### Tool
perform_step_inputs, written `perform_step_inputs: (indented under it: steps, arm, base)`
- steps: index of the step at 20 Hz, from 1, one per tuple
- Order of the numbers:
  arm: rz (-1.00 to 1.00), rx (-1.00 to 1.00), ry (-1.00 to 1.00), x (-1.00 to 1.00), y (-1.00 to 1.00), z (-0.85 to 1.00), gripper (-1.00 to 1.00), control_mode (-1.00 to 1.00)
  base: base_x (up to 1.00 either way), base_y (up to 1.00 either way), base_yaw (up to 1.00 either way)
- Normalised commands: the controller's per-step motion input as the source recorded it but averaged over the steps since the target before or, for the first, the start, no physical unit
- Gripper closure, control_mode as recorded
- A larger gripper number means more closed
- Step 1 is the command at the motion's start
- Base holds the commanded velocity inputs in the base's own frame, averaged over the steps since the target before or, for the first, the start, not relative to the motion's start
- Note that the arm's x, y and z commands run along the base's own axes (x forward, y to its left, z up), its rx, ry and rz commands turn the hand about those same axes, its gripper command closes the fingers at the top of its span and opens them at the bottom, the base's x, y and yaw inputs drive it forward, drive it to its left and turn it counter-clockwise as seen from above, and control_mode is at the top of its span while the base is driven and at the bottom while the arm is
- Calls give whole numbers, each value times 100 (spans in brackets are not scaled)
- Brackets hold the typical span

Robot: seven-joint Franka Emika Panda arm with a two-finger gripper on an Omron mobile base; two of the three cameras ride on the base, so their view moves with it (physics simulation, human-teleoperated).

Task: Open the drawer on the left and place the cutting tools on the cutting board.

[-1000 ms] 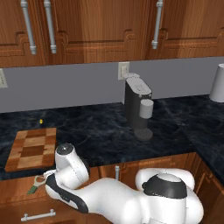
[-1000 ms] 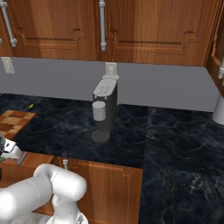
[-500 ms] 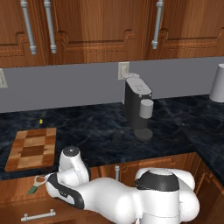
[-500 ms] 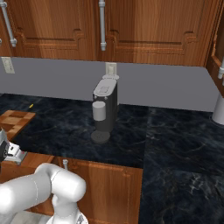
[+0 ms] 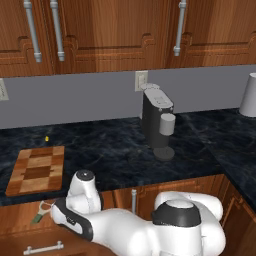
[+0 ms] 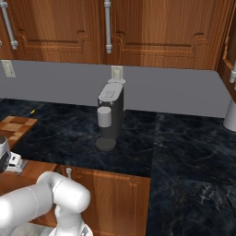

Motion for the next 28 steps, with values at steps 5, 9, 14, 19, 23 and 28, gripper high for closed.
perform_step_inputs:
  steps: [5,9,14,19,23,28]
  arm:
    - [5,5,0,-49,18,0,-100,-100]
    - [1,3,1,-78,28,0,-100,-100]
    - [0,2,7,-92,28,0,-100,-100]
    - [0,1,11,-85,15,-1,-100,-100]
    - [-5,0,3,-10,1,4,-100,-100]
    - [-10,0,0,43,0,14,-100,-100]
  base:
    - [0,0,0]
    - [0,0,0]
    - [0,0,0]
    - [0,0,0]
    - [0,0,0]
    - [0,0,0]
